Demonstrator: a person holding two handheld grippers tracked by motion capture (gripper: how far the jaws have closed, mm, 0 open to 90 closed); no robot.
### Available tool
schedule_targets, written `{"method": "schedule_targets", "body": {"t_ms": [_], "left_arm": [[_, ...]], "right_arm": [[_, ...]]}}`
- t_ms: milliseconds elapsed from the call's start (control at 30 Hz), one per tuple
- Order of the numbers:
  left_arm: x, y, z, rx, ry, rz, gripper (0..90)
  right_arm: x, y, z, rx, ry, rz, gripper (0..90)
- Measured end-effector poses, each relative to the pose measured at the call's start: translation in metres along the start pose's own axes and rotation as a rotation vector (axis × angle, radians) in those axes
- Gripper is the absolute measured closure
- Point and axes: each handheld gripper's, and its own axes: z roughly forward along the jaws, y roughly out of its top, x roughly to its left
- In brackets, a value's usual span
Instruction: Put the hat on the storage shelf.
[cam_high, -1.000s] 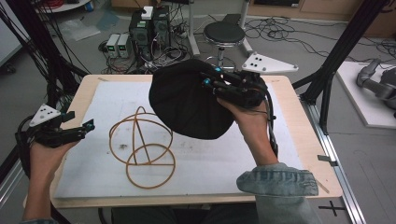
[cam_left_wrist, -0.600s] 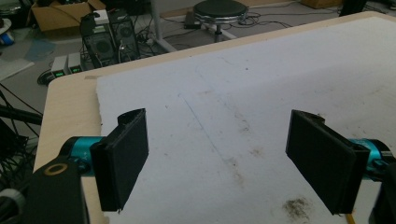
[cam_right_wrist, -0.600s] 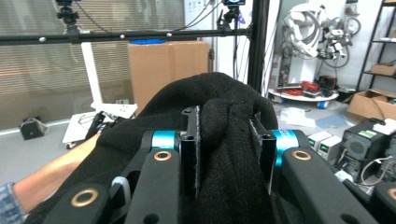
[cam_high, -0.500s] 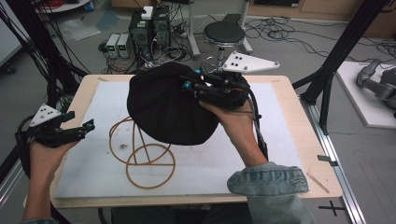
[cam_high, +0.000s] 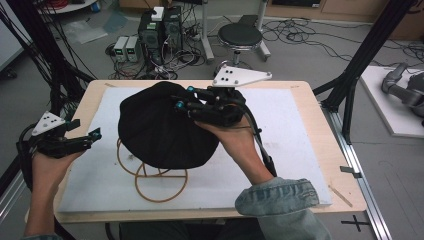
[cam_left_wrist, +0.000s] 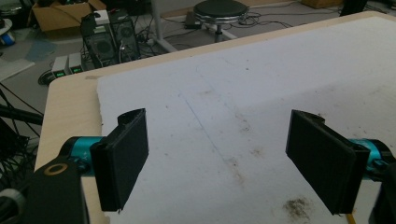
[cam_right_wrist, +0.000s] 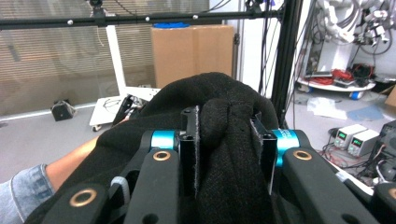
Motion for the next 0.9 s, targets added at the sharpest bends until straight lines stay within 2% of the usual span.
{"method": "schedule_targets", "body": {"t_ms": [367, 900], "left_arm": [[0.0, 0.0, 0.0, 0.002, 0.006, -0.001, 21.5], [0.0, 0.0, 0.0, 0.002, 0.0, 0.0, 21.5]], "right_arm": [[0.007, -0.011, 0.021, 0.052, 0.04, 0.022, 70.8], [0.017, -0.02, 0.043, 0.11, 0.063, 0.011, 68.6]]}}
